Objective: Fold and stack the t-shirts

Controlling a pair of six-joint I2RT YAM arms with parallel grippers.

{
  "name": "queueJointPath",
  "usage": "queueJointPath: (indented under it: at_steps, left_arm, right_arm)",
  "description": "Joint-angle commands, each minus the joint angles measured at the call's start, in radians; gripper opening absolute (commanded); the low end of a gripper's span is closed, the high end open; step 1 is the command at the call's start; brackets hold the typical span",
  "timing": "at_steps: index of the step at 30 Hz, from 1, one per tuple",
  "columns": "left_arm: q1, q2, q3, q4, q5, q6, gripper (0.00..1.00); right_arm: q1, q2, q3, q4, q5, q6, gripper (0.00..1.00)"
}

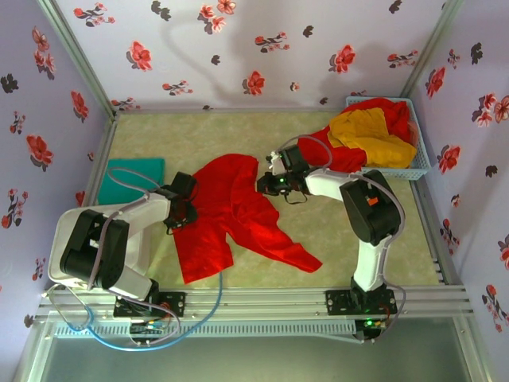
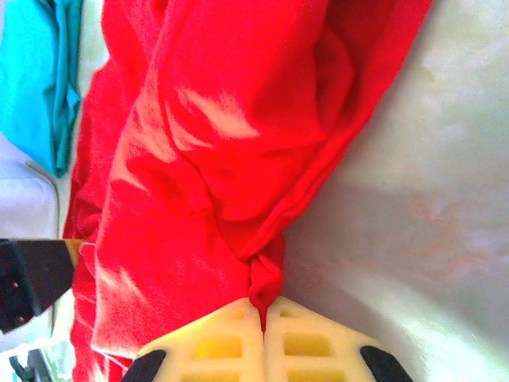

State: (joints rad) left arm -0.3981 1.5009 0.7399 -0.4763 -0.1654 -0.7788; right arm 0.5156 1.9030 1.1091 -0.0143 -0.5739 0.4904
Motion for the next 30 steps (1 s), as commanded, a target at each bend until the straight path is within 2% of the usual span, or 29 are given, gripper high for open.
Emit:
queueJointPath:
  at_steps: [1, 11, 17, 23, 30]
  left_arm:
    - [0.004, 0.036, -0.059, -0.033, 0.045, 0.011, 0.3]
    - [0.003, 0.026, -0.074, -0.031, 0.044, 0.012, 0.29]
    - [0.004, 0.021, -0.086, -0.03, 0.044, 0.006, 0.27]
    - [0.003, -0.009, -0.103, -0.041, 0.041, 0.006, 0.27]
    - [0.003, -0.029, -0.117, -0.051, 0.041, -0.005, 0.27]
  right_arm:
    - [-0.012, -0.061, 0.032, -0.129, 0.053, -0.06, 0.0]
    - [-0.035, -0.144, 0.217, -0.435, 0.33, -0.182, 0.0]
    - [-0.035, -0.12, 0.361, -0.512, 0.409, -0.234, 0.0]
    - [-0.037, -0.059, 0.549, -0.649, 0.644, -0.301, 0.0]
    - [-0.037, 0.028, 0.775, -0.756, 1.092, -0.37, 0.0]
